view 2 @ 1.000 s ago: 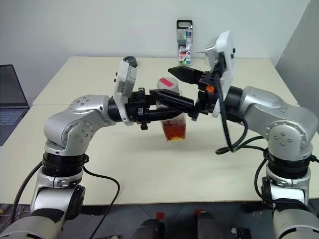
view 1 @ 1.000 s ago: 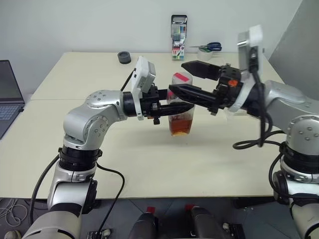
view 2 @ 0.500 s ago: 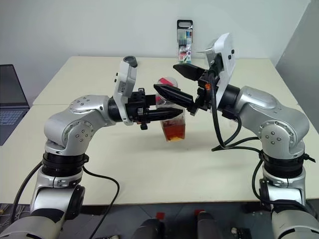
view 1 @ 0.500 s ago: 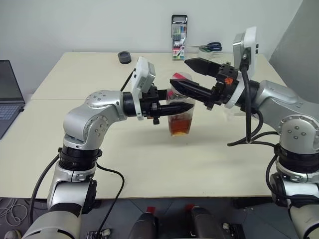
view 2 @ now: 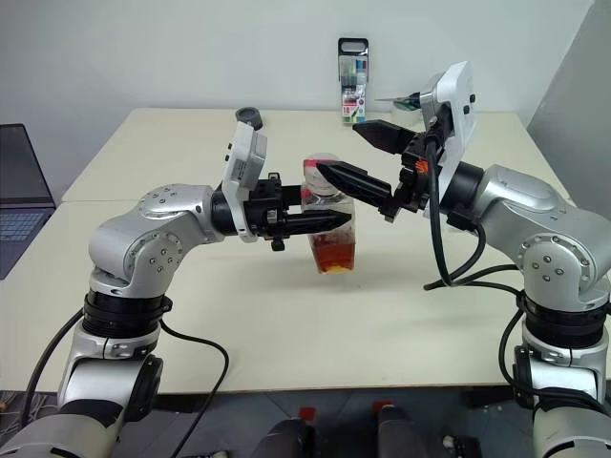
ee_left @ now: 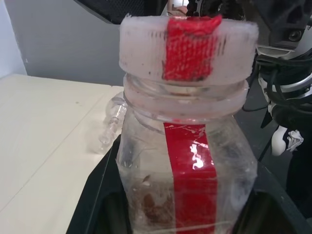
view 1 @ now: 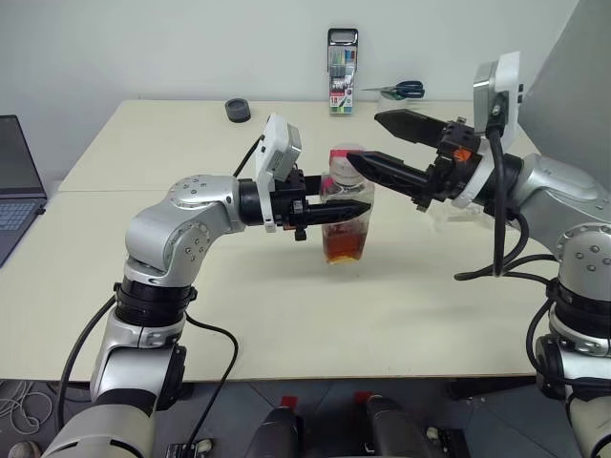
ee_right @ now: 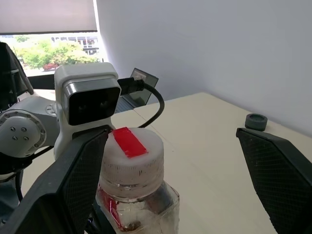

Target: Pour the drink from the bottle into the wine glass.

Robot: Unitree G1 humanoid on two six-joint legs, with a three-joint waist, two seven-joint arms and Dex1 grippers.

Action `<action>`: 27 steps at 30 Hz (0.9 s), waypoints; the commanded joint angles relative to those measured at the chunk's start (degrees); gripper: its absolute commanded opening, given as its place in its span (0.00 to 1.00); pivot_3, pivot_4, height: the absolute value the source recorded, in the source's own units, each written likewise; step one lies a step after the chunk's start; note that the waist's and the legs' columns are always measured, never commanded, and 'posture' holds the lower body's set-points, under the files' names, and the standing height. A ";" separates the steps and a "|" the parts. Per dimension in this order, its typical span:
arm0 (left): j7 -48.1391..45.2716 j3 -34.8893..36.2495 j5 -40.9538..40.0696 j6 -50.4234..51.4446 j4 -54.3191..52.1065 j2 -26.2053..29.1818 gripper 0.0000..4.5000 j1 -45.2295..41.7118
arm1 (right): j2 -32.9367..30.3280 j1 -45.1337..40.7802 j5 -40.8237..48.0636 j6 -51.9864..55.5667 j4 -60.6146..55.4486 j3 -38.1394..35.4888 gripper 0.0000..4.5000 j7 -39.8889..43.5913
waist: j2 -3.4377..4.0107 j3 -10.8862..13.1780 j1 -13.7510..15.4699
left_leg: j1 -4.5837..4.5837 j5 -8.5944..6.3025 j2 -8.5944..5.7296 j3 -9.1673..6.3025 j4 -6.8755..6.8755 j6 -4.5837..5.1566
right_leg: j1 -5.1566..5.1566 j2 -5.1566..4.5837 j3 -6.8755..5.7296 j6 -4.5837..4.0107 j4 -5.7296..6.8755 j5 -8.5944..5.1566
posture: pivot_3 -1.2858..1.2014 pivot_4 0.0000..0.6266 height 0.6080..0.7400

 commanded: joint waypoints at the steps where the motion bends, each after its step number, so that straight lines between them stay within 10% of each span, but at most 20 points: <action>1: -0.64 1.19 -0.45 -1.56 -1.23 0.01 0.41 -2.11 | -0.22 -0.61 1.33 0.19 -1.74 -1.75 1.00 -0.84 | 0.00 0.00 0.00 | 0.00 0.00 0.00 0.00 0.00 0.00 | 0.00 0.00 0.00 0.00 0.00 0.00 | 0.52 0.24 1.00; 27: -0.30 1.29 -0.52 -1.24 -2.43 0.32 0.41 -1.77 | 5.37 -2.06 4.12 -0.09 -1.35 2.17 0.96 -2.03 | 0.00 0.00 -0.03 | 0.00 0.00 -0.01 -0.02 0.00 0.01 | 0.00 0.00 0.00 0.00 0.00 0.00 | 0.52 0.24 1.00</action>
